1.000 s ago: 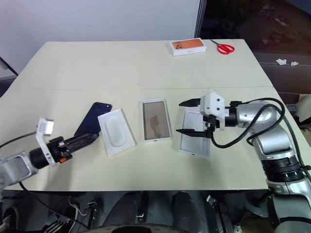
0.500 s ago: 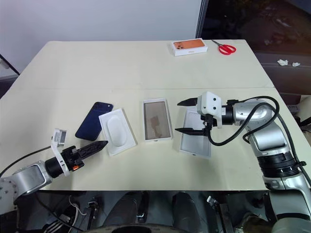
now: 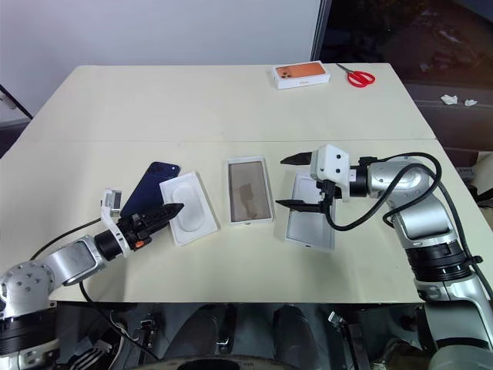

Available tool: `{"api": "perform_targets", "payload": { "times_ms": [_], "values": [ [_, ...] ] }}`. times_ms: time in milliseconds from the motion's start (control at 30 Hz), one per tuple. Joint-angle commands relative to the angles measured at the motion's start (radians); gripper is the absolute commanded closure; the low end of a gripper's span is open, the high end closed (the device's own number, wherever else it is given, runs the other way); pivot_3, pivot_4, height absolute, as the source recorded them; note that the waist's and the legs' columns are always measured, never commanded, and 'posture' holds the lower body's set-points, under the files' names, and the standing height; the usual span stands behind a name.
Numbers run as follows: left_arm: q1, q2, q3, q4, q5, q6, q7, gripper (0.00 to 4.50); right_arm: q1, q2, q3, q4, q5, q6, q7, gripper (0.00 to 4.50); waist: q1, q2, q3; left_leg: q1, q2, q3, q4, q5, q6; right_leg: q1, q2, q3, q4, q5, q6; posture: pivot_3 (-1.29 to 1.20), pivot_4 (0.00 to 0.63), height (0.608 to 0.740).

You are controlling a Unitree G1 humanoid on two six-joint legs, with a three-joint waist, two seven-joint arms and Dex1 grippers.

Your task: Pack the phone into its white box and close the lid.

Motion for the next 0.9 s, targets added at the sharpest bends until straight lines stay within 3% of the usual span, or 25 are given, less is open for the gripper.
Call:
{"api": "perform_targets", "payload": {
  "times_ms": [33, 133, 267, 667, 800, 833, 900],
  "values": [
    [0.008, -0.011, -0.022, 0.024, 0.006, 0.0, 0.011, 0.0, -0.01, -0.008, -0.029, -0.041, 0.009, -0.007, -0.012, 0.04, 0.0, 0.0, 0.0, 0.0, 0.0, 0.0, 0.0, 0.0, 0.0, 0.0, 0.0, 0.0, 0.0, 0.0, 0.0, 0.0, 0.15, 0.74],
    [0.016, -0.011, -0.02, 0.03, 0.008, -0.002, 0.004, 0.89, -0.007, -0.01, -0.028, -0.038, 0.004, -0.014, -0.014, 0.0, -0.001, 0.0, 0.0, 0.0, 0.0, 0.0, 0.0, 0.0, 0.0, 0.0, 0.0, 0.0, 0.0, 0.0, 0.0, 0.0, 0.15, 0.74],
    [0.024, -0.008, -0.01, 0.04, -0.003, -0.001, 0.003, 2.86, -0.006, -0.011, -0.029, -0.042, 0.007, -0.011, -0.016, 0.0, -0.002, 0.0, 0.0, 0.0, 0.0, 0.0, 0.0, 0.0, 0.0, 0.0, 0.0, 0.0, 0.0, 0.0, 0.0, 0.0, 0.15, 0.74],
    [0.031, 0.001, -0.008, 0.054, -0.013, 0.001, 0.0, 2.86, -0.012, -0.004, -0.027, -0.049, 0.009, -0.009, -0.028, 0.0, -0.002, 0.0, 0.0, 0.0, 0.0, 0.0, 0.0, 0.0, 0.0, 0.0, 0.0, 0.0, 0.0, 0.0, 0.0, 0.0, 0.15, 0.74],
    [0.026, 0.004, -0.008, 0.076, -0.002, -0.004, -0.019, 4.24, -0.013, -0.005, -0.026, -0.049, 0.008, -0.01, -0.032, 0.0, -0.002, 0.001, -0.001, 0.0, 0.0, 0.0, 0.0, 0.0, 0.0, 0.0, 0.0, 0.0, 0.0, 0.0, 0.0, 0.0, 0.15, 0.74],
    [0.026, 0.004, -0.008, 0.08, -0.003, -0.003, -0.024, 4.46, -0.012, -0.005, -0.027, -0.049, 0.008, -0.01, -0.033, 0.0, -0.001, 0.002, -0.001, 0.0, 0.0, 0.0, 0.0, 0.0, 0.0, 0.0, 0.0, 0.0, 0.0, 0.0, 0.0, 0.0, 0.15, 0.74],
    [0.027, 0.006, -0.007, 0.086, -0.001, -0.002, -0.033, 4.46, -0.012, -0.006, -0.028, -0.049, 0.008, -0.01, -0.033, 0.0, -0.002, 0.002, -0.002, 0.001, 0.0, 0.0, 0.0, 0.0, 0.0, 0.0, 0.0, 0.0, 0.0, 0.0, 0.0, 0.0, 0.15, 0.74]
  ]
}}
